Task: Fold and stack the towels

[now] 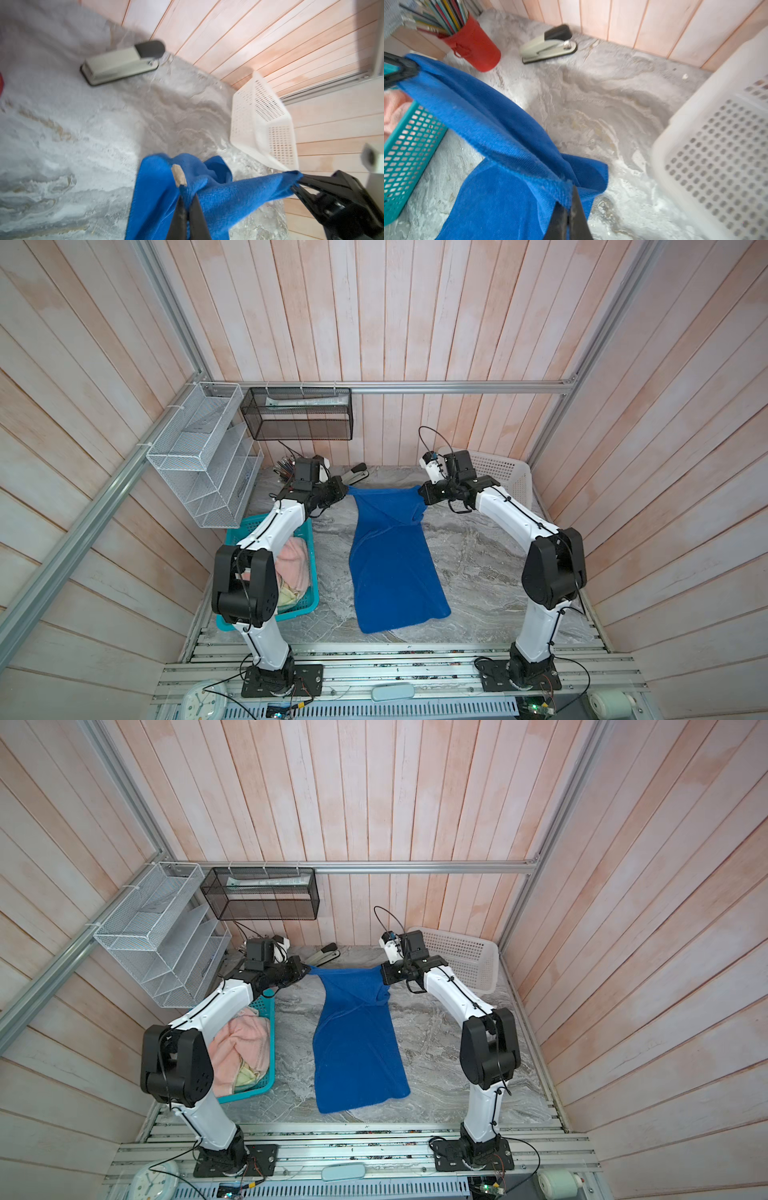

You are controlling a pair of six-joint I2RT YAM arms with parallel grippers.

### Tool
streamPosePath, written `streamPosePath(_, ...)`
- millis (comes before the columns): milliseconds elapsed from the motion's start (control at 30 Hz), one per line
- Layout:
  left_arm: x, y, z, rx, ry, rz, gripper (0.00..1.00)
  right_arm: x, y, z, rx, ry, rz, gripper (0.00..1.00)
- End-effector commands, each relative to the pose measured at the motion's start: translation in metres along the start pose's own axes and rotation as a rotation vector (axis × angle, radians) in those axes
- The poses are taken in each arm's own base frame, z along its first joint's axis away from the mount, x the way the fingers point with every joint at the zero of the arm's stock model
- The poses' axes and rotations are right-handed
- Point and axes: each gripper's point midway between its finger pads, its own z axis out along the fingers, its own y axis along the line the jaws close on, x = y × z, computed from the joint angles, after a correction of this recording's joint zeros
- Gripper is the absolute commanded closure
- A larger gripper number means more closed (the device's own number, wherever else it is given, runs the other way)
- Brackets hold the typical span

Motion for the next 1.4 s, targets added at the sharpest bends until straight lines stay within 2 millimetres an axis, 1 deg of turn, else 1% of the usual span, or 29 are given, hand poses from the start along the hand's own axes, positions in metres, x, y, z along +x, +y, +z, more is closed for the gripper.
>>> streamPosePath(0,-0.025,-0.003,-0.018,-0.043,-0.043,0.047,1.00,-0.021,-0.015,-0.020,0.048,-0.021,-0.015,1.00)
streamPosePath(67,-0.040,-0.004,-0.022,-0.043,-0.065,0.051,1.00,-0.037,-0.025,-0.025,0.059,-0.043,-0.001,1.00)
streamPosePath(133,-0.054,-0.007,-0.026,-0.041,-0.085,0.060,1.00,-0.052,-0.030,-0.029,0.064,-0.070,-0.004,1.00)
streamPosePath(167,-0.058,-0.008,-0.027,-0.038,-0.093,0.062,1.00,-0.055,-0.031,-0.028,0.065,-0.073,-0.005,1.00)
streamPosePath(233,-0.066,-0.012,-0.029,-0.034,-0.107,0.071,1.00,-0.071,-0.034,-0.030,0.077,-0.099,-0.023,1.00)
streamPosePath(333,-0.072,-0.014,-0.028,-0.033,-0.110,0.073,1.00,-0.083,-0.039,-0.026,0.086,-0.105,-0.039,1.00)
streamPosePath(400,-0.072,-0.013,-0.029,-0.037,-0.113,0.074,1.00,-0.083,-0.041,-0.020,0.086,-0.092,-0.040,1.00)
streamPosePath(467,-0.069,-0.011,-0.029,-0.043,-0.107,0.071,1.00,-0.077,-0.041,-0.014,0.075,-0.071,-0.043,1.00)
streamPosePath(533,-0.063,-0.008,-0.032,-0.049,-0.099,0.068,1.00,-0.066,-0.041,-0.009,0.063,-0.043,-0.040,1.00)
streamPosePath(600,-0.052,-0.006,-0.036,-0.049,-0.085,0.058,1.00,-0.055,-0.040,-0.007,0.056,-0.022,-0.039,1.00)
streamPosePath(667,-0.036,-0.005,-0.042,-0.045,-0.062,0.046,1.00,-0.043,-0.039,-0.007,0.053,-0.006,-0.031,1.00)
streamPosePath(767,0.000,-0.002,-0.051,-0.060,-0.019,0.039,1.00,-0.018,-0.033,-0.012,0.042,0.028,-0.013,1.00)
streamPosePath(867,0.047,-0.003,-0.057,-0.062,0.042,0.033,1.00,0.018,-0.024,-0.019,0.032,0.052,0.013,1.00)
streamPosePath(967,0.103,-0.002,-0.060,-0.056,0.109,0.001,1.00,0.075,-0.012,-0.021,0.026,0.118,0.056,1.00)
streamPosePath(1033,0.142,0.006,-0.064,-0.069,0.161,-0.043,1.00,0.120,-0.002,-0.024,0.026,0.174,0.088,1.00)
streamPosePath(1067,0.159,0.008,-0.065,-0.071,0.185,-0.063,1.00,0.139,0.004,-0.026,0.021,0.196,0.104,1.00)
streamPosePath(1133,0.199,0.012,-0.068,-0.072,0.232,-0.101,1.00,0.184,0.021,-0.027,-0.009,0.247,0.136,1.00)
streamPosePath(1167,0.214,0.015,-0.068,-0.080,0.247,-0.115,1.00,0.201,0.028,-0.026,-0.022,0.266,0.150,1.00)
streamPosePath(1200,0.234,0.022,-0.067,-0.094,0.275,-0.133,1.00,0.219,0.035,-0.025,-0.039,0.289,0.162,1.00)
streamPosePath(1233,0.252,0.029,-0.065,-0.103,0.305,-0.159,1.00,0.235,0.040,-0.024,-0.050,0.312,0.177,1.00)
streamPosePath(1300,0.277,0.038,-0.060,-0.113,0.353,-0.190,1.00,0.256,0.047,-0.020,-0.065,0.355,0.196,1.00)
streamPosePath(1367,0.291,0.043,-0.054,-0.125,0.382,-0.193,1.00,0.272,0.049,-0.015,-0.073,0.392,0.222,1.00)
